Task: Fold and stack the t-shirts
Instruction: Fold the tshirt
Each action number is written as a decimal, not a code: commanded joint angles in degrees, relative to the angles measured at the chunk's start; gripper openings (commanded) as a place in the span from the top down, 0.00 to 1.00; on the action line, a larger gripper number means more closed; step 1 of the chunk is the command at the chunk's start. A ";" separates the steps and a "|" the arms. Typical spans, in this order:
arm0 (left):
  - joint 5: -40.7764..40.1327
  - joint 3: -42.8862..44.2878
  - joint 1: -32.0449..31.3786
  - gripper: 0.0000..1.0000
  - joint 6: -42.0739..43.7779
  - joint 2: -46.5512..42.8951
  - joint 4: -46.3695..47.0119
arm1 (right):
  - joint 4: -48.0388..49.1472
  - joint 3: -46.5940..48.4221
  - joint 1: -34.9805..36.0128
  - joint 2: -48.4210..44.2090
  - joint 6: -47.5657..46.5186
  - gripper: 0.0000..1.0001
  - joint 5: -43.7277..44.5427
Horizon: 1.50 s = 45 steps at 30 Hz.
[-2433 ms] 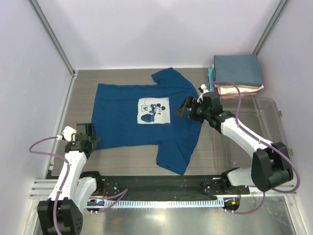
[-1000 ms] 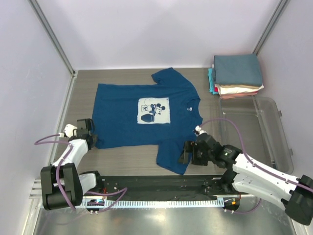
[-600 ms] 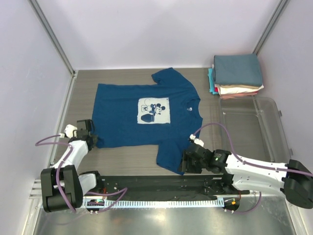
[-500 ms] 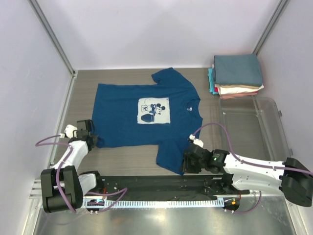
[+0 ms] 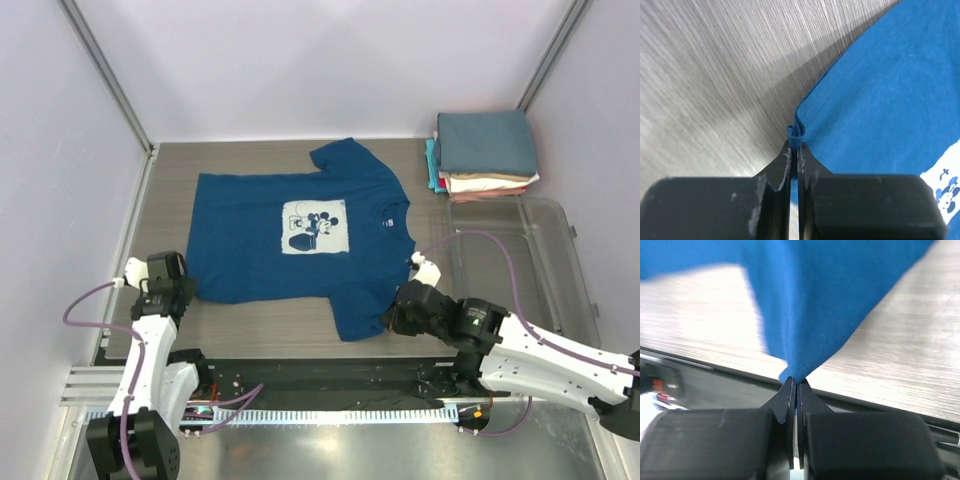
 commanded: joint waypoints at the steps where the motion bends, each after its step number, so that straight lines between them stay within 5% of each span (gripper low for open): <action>1: 0.59 4.15 0.41 1.00 2.37 -2.01 -6.44 | -5.21 6.45 0.40 0.01 -0.89 0.99 6.63; 7: 1.82 8.99 0.32 1.00 5.80 2.28 -7.50 | -5.83 17.35 -3.02 6.59 -9.58 0.99 13.49; 12: 2.60 14.70 0.41 1.00 8.09 8.09 -5.93 | -1.97 24.64 -16.00 14.60 -21.69 0.99 6.75; 26: 2.87 29.55 0.41 1.00 9.59 31.81 -0.65 | 4.98 44.86 -35.97 40.43 -36.13 0.99 -4.96; 45: 1.29 43.01 0.41 1.00 8.79 52.99 -0.64 | 7.09 65.51 -44.69 65.22 -40.88 0.99 -12.78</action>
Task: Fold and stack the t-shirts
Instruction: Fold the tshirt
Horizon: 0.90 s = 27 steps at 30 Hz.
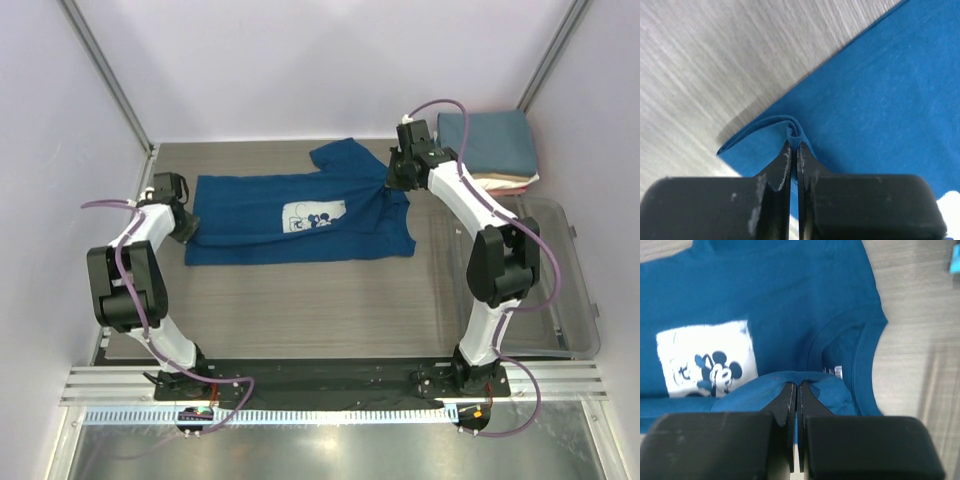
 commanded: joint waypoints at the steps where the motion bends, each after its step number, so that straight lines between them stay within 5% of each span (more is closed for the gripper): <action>1: -1.59 4.12 0.41 1.00 0.23 2.69 0.45 | 1.82 5.48 -0.78 4.28 -1.41 0.99 -1.75; 6: -1.16 8.26 0.76 1.00 0.23 7.96 -0.87 | 1.91 12.06 -1.83 11.68 -1.94 0.93 -2.45; 9: 5.77 11.07 2.33 0.86 0.58 10.69 -0.08 | 1.47 16.98 -3.76 16.78 -1.68 0.37 -2.63; 10: 7.01 12.03 2.34 0.59 1.10 10.78 0.09 | 1.21 18.05 -4.29 17.48 -1.33 0.18 -4.63; 11: 8.67 14.04 2.34 0.49 2.67 10.44 -0.43 | 0.68 19.80 -4.91 18.10 -0.80 0.14 -4.82; 14: 7.20 15.29 2.34 0.23 4.00 6.68 -2.97 | 0.15 18.86 -5.70 15.48 -1.06 0.09 -3.78; 16: 5.27 13.55 2.34 0.16 4.62 3.68 -3.60 | 0.24 14.47 -5.70 10.74 -1.06 0.09 -3.68; 27: 6.76 -13.43 2.43 0.20 0.76 -16.27 5.53 | 10.16 -29.03 -5.62 -16.07 5.18 0.09 -11.50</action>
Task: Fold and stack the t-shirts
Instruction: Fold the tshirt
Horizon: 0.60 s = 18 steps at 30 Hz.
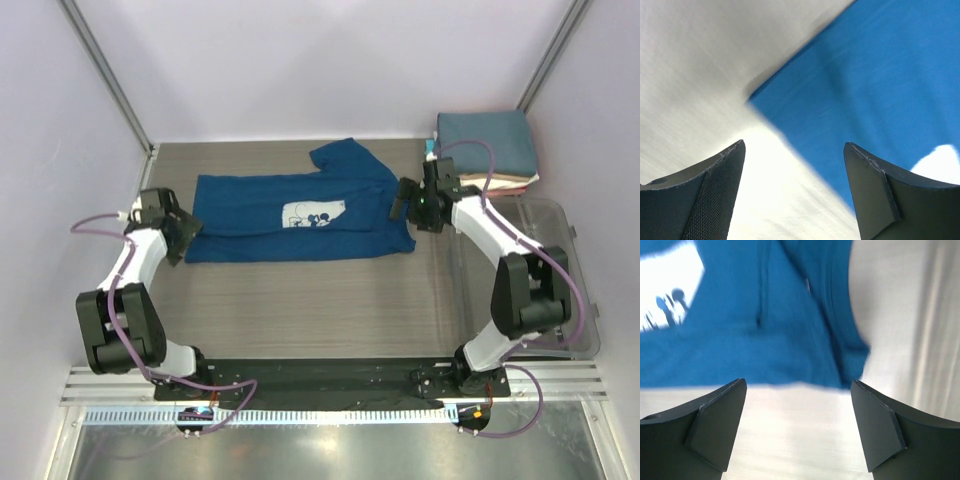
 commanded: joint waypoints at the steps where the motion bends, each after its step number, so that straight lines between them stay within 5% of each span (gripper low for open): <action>1: 0.83 -6.07 0.20 0.20 -2.00 -2.75 5.75 | 4.42 -7.45 0.29 -4.87 2.58 0.09 -3.62; 14: -2.59 -15.41 0.20 0.21 -4.47 -1.80 13.41 | 10.57 -14.33 0.29 -2.60 2.93 0.10 -3.27; 18: -3.74 -15.40 0.20 0.23 -4.64 0.66 14.73 | 12.07 -13.00 0.20 1.27 2.93 0.19 -2.30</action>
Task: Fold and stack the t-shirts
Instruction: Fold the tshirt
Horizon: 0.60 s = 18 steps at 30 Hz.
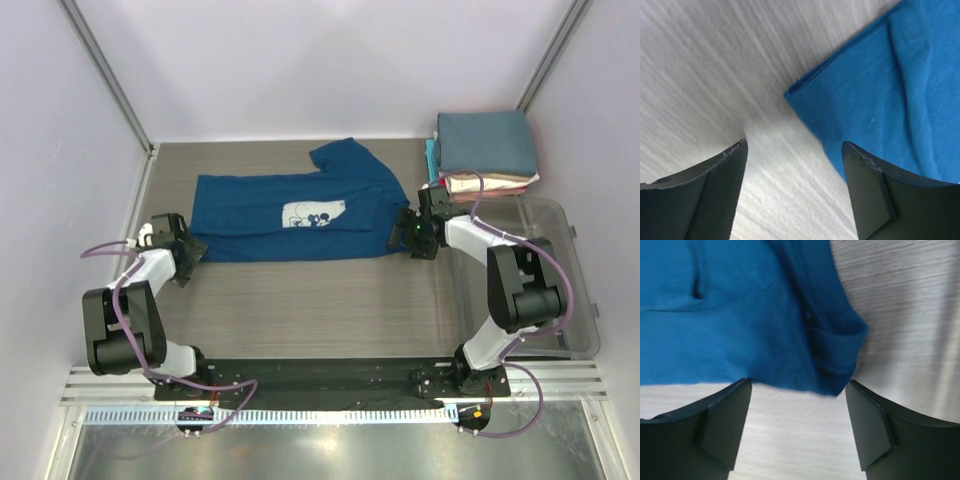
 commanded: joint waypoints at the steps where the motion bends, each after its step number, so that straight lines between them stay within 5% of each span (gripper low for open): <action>1: -2.25 0.18 0.20 0.24 -1.21 2.35 4.90 | 3.50 2.21 -0.02 2.78 0.66 0.20 1.04; 5: -3.22 0.35 0.20 0.30 -1.74 5.16 6.13 | 5.43 0.11 -0.02 3.75 0.92 0.34 2.19; 8: -4.35 0.88 0.20 0.46 -1.83 7.18 7.19 | 6.31 -1.30 -0.02 3.58 1.10 0.56 2.89; 13: -5.42 4.30 0.29 1.00 -1.39 10.43 7.89 | 6.14 -0.52 -0.11 3.76 0.66 0.84 2.98; 18: -4.10 9.13 0.29 1.00 -2.97 6.93 1.76 | 1.58 4.49 -0.63 -0.01 0.31 0.96 4.81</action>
